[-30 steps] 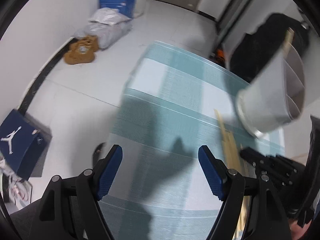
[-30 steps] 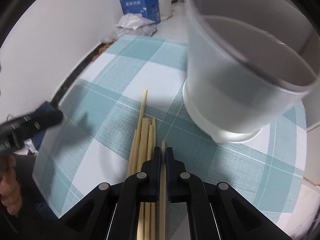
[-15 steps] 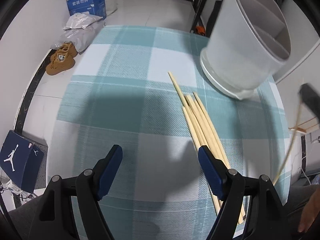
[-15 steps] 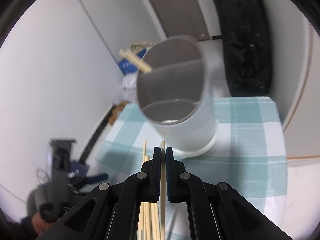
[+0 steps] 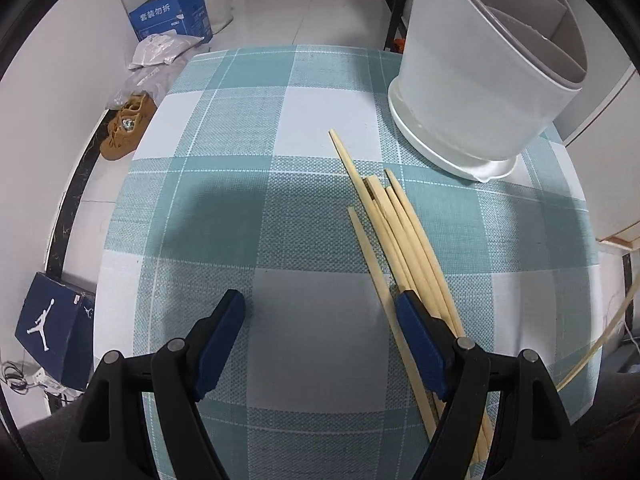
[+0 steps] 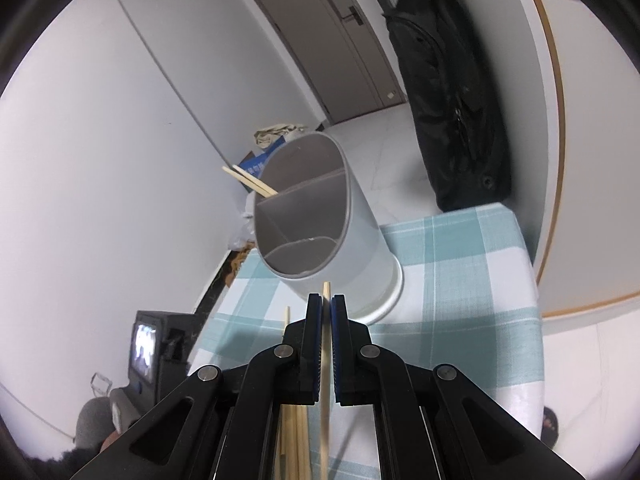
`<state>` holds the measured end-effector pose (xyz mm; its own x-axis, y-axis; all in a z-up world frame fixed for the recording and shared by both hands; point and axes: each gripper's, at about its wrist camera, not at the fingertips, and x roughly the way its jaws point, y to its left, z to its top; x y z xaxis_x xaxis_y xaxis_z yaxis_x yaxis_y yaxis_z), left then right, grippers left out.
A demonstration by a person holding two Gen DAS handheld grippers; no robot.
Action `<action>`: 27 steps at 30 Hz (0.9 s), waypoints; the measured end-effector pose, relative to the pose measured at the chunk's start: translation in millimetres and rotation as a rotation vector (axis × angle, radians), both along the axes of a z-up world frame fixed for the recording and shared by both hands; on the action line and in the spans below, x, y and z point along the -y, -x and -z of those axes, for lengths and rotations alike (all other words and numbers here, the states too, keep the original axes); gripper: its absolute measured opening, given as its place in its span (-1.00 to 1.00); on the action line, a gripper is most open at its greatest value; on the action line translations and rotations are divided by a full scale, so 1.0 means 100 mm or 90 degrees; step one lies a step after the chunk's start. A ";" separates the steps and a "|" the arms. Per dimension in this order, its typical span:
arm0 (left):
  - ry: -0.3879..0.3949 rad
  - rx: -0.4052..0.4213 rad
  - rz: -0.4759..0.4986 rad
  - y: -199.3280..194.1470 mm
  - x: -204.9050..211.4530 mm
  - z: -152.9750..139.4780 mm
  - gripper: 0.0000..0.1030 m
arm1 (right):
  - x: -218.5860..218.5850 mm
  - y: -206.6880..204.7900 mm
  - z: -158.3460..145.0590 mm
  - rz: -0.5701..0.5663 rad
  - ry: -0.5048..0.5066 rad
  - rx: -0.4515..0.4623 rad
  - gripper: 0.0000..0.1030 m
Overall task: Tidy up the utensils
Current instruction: 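Lift the chopstick with the right tool while the left tool grasps another chopstick, then carry both held chopsticks up over the white holder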
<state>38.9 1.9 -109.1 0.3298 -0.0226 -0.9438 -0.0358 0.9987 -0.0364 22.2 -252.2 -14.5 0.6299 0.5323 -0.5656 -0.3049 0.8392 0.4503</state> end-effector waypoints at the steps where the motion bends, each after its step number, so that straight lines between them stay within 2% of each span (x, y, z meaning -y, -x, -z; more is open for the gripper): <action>1: -0.014 -0.006 0.000 0.02 0.04 0.00 0.45 | 0.00 0.00 -0.01 -0.002 -0.001 0.003 -0.93; 6: -0.021 -0.015 -0.004 -0.01 0.04 0.01 0.45 | 0.01 0.07 -0.10 -0.003 0.005 0.026 -0.93; 12: -0.047 -0.019 0.000 -0.10 0.08 0.00 0.42 | 0.05 0.07 -0.13 0.001 0.000 0.025 -0.93; 14: -0.031 -0.013 -0.008 -0.13 0.07 -0.01 0.06 | 0.07 0.07 -0.13 0.004 0.000 0.024 -0.93; 15: -0.024 -0.011 -0.015 -0.14 0.06 -0.01 0.00 | 0.07 0.07 -0.13 0.005 0.001 0.024 -0.93; 20: -0.023 -0.004 -0.005 -0.18 0.15 -0.04 -0.93 | 0.09 0.08 -0.15 0.012 0.002 0.028 -0.93; 24: -0.047 0.005 0.008 -0.21 0.20 -0.03 -0.97 | 0.08 0.07 -0.15 0.012 0.004 0.028 -0.93; 27: -0.031 0.004 0.001 -0.25 0.13 -0.04 -0.98 | 0.07 0.07 -0.16 0.011 0.011 0.033 -0.93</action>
<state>63.5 -11.5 -104.8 0.3362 0.0232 -0.9415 -0.0336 0.9994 0.0126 15.5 -259.1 2.0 0.6678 0.5117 -0.5406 -0.3129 0.8520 0.4199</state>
